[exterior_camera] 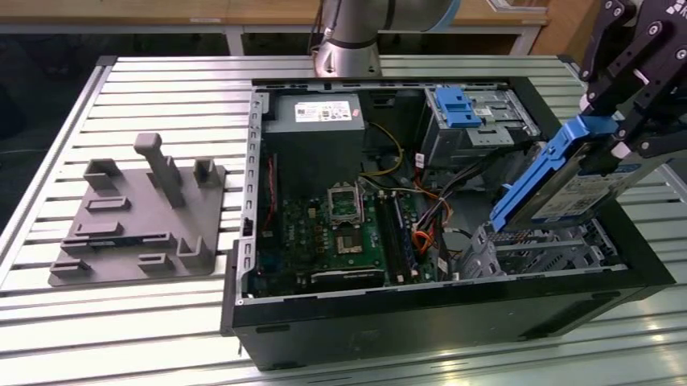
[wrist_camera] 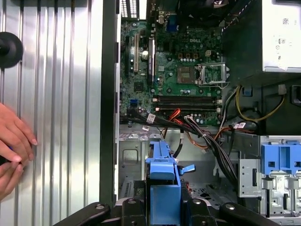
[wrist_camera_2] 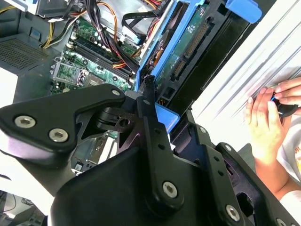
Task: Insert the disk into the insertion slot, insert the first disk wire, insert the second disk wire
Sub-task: 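Insert the disk into the insertion slot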
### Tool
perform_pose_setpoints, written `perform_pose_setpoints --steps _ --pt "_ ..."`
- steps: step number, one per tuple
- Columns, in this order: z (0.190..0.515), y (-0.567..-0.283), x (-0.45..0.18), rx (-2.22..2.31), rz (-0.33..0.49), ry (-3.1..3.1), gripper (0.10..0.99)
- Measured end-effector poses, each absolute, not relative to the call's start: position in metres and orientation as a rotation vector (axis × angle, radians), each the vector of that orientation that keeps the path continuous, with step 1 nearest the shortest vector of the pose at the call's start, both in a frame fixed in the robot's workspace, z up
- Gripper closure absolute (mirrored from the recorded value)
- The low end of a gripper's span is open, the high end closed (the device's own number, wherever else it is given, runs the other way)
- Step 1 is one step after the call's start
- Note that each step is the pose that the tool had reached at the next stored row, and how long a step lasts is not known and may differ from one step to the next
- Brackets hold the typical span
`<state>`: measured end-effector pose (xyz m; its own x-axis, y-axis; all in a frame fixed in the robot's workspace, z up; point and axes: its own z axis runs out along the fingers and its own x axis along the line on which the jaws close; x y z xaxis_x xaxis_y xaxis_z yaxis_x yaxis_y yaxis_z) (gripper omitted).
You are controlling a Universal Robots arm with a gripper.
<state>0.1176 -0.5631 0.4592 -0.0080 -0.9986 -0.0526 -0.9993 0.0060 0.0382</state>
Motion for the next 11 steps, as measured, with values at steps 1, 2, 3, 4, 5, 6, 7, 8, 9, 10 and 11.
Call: perform_pose_setpoints --steps 1,2,3,4,5,6,7,8,9,10,11 --pt "0.4587 -0.5632 0.1176 -2.206 0.101 2.220 0.722" --pt "0.4584 -0.5634 0.1176 -2.206 0.100 2.220 0.722" --pt "0.4579 -0.5637 0.1176 -2.206 0.100 2.220 0.722" --pt "0.4574 -0.5639 0.1176 -2.206 0.101 2.220 0.722" --pt "0.4569 -0.5640 0.1176 -2.206 0.100 2.220 0.722" --pt "0.4564 -0.5641 0.1176 -2.206 0.101 2.220 0.722" --pt "0.4558 -0.5643 0.1176 -2.206 0.101 2.220 0.722" --pt "0.4553 -0.5644 0.1176 -2.206 0.101 2.220 0.722" --pt "0.4547 -0.5645 0.1176 -2.206 0.101 2.220 0.722" --pt "0.4541 -0.5644 0.1176 -2.206 0.100 2.220 0.722" --pt "0.4535 -0.5645 0.1177 -2.206 0.100 2.220 0.722"
